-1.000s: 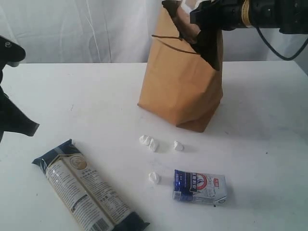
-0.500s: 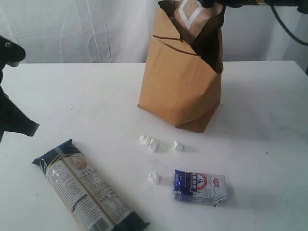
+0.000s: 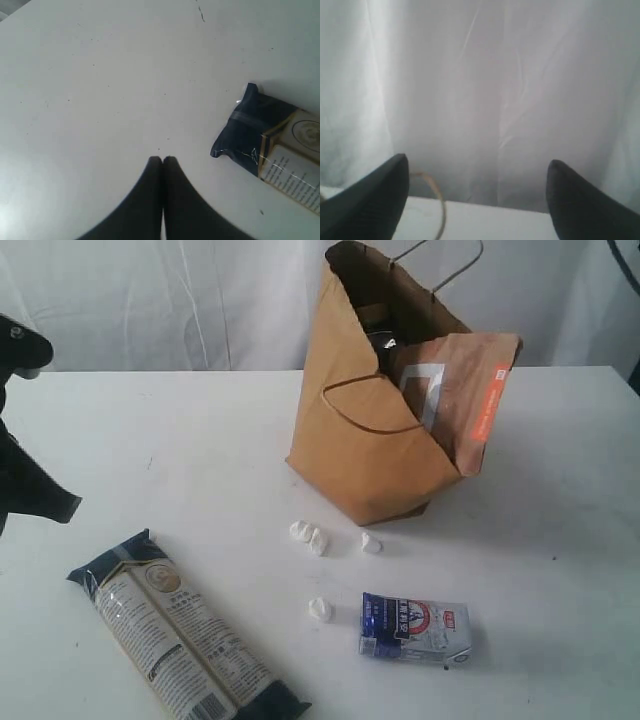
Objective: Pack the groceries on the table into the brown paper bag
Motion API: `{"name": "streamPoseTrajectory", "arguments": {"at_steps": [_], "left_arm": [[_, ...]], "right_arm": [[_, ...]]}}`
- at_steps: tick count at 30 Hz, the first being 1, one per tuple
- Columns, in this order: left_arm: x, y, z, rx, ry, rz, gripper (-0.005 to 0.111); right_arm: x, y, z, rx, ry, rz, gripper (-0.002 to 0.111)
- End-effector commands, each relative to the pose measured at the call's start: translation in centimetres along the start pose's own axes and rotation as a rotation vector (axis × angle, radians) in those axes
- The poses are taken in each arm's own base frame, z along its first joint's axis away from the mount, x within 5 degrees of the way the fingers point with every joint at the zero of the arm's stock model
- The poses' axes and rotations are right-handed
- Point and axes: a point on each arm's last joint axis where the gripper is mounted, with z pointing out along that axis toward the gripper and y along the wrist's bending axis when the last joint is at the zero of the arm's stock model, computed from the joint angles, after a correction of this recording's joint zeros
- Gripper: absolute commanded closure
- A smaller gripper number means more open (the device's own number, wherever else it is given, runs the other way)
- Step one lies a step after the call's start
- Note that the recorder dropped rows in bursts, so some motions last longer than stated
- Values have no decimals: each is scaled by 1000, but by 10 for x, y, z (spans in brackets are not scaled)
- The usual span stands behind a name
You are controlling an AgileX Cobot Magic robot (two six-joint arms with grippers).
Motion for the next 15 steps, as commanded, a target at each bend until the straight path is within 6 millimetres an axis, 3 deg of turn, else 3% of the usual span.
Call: {"name": "streamPoseTrajectory", "arguments": {"at_steps": [1, 4, 11, 15], "left_arm": [[1, 2, -1, -12, -9, 5, 107], [1, 2, -1, -16, -12, 9, 107], [1, 1, -1, -3, -7, 0, 107], [0, -1, -1, 19, -22, -8, 107]], "right_arm": [[26, 25, -4, -278, 107, -7, 38], [47, 38, -10, -436, 186, -13, 38], [55, 20, -4, -225, 186, -25, 38], [77, 25, 6, -276, 249, -16, 39]]}}
